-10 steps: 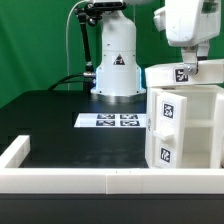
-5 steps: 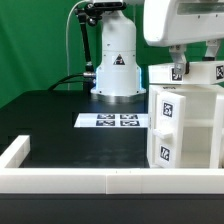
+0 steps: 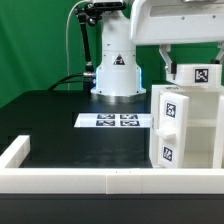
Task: Assemble cabinet
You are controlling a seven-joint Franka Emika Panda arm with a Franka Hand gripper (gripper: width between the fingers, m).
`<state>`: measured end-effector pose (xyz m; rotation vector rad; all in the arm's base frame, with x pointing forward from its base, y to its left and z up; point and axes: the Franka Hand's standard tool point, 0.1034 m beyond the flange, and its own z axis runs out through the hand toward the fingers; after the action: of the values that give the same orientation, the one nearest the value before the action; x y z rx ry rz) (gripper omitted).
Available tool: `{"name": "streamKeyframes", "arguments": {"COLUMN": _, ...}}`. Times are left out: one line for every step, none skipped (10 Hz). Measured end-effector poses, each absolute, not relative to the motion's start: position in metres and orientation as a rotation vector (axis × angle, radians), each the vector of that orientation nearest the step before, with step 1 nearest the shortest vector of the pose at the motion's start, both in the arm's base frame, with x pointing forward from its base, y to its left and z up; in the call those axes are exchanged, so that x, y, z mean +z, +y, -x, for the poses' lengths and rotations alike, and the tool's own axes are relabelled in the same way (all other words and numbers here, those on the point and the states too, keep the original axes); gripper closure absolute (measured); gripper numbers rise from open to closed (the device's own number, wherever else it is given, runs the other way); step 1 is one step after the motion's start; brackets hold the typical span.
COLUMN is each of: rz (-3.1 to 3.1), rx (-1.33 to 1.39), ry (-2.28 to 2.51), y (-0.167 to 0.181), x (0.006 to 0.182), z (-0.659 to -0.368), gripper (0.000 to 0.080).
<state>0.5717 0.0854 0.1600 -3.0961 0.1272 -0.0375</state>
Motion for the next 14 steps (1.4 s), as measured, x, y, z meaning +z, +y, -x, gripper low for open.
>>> {"name": "streamKeyframes", "arguments": {"rz": 3.087, "rx": -0.035, "ry": 0.262, "y": 0.085, "x": 0.16, "z": -0.572, "gripper": 0.0236}}
{"name": "streamKeyframes", "arguments": {"rz": 3.073, "rx": -0.033, "ry": 0.387, "y": 0.084, "x": 0.16, "z": -0.572, "gripper": 0.0236}}
{"name": "streamKeyframes", "arguments": {"rz": 3.056, "rx": -0.03, "ry": 0.503, "y": 0.084, "x": 0.16, "z": -0.572, "gripper": 0.0236}}
{"name": "streamKeyframes", "arguments": {"rz": 3.035, "rx": -0.028, "ry": 0.615, "y": 0.083, "x": 0.16, "z": -0.572, "gripper": 0.0236}}
{"name": "streamKeyframes", "arguments": {"rz": 3.0, "rx": -0.025, "ry": 0.765, "y": 0.082, "x": 0.16, "z": -0.572, "gripper": 0.0236}}
{"name": "streamKeyframes", "arguments": {"rz": 2.965, "rx": -0.023, "ry": 0.889, "y": 0.081, "x": 0.161, "z": -0.572, "gripper": 0.0236}}
{"name": "streamKeyframes", "arguments": {"rz": 2.922, "rx": -0.02, "ry": 1.022, "y": 0.08, "x": 0.161, "z": -0.572, "gripper": 0.0236}}
{"name": "streamKeyframes", "arguments": {"rz": 2.826, "rx": -0.032, "ry": 1.257, "y": 0.081, "x": 0.161, "z": -0.572, "gripper": 0.0236}}
{"name": "streamKeyframes", "arguments": {"rz": 2.741, "rx": -0.052, "ry": 1.415, "y": 0.08, "x": 0.162, "z": -0.573, "gripper": 0.0236}}
{"name": "streamKeyframes", "arguments": {"rz": 2.657, "rx": -0.073, "ry": 1.55, "y": 0.076, "x": 0.161, "z": -0.575, "gripper": 0.0236}}
{"name": "streamKeyframes", "arguments": {"rz": 2.6, "rx": -0.071, "ry": 1.634, "y": 0.075, "x": 0.16, "z": -0.575, "gripper": 0.0236}}
{"name": "streamKeyframes", "arguments": {"rz": 2.526, "rx": -0.058, "ry": 1.731, "y": 0.074, "x": 0.16, "z": -0.575, "gripper": 0.0236}}
{"name": "streamKeyframes", "arguments": {"rz": 2.372, "rx": -0.041, "ry": 1.919, "y": 0.075, "x": 0.161, "z": -0.576, "gripper": 0.0236}}
{"name": "streamKeyframes", "arguments": {"rz": 2.319, "rx": -0.035, "ry": 1.979, "y": 0.075, "x": 0.161, "z": -0.576, "gripper": 0.0236}}
